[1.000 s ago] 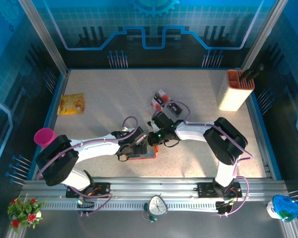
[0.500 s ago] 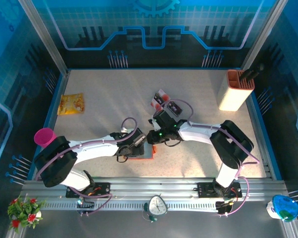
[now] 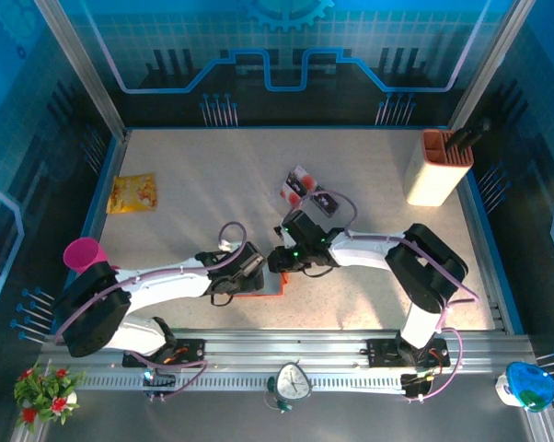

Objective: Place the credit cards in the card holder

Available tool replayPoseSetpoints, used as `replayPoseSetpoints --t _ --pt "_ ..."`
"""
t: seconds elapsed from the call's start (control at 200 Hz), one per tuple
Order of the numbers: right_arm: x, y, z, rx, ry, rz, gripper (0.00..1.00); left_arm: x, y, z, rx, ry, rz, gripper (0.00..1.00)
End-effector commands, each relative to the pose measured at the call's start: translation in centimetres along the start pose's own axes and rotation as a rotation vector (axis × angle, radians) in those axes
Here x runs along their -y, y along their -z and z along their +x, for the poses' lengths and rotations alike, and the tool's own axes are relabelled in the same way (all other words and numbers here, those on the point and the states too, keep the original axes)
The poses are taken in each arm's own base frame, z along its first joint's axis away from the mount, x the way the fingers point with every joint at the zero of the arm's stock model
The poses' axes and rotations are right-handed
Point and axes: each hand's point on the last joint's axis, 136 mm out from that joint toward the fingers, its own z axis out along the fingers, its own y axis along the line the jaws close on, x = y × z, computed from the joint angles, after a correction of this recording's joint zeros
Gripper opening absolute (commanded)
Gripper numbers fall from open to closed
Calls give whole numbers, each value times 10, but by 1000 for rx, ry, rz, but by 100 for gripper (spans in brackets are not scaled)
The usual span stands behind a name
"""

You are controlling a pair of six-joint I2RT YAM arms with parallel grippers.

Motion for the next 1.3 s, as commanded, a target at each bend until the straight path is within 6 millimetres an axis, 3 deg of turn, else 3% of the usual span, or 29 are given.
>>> replayPoseSetpoints --t 0.0,0.28,0.47,0.8,1.296 --pt "-5 -7 4 -19 -14 -16 28 -5 4 -3 39 22 0 80" --pt "-7 -9 2 -21 -17 -13 31 -6 6 -3 48 19 13 79" --pt "-12 0 -6 2 0 -7 30 -2 13 -9 58 -15 17 87" --pt "-11 15 -6 26 50 48 14 2 21 -20 81 -95 -5 99" --pt "-6 -23 5 -52 43 50 5 5 16 -22 75 -151 -24 99"
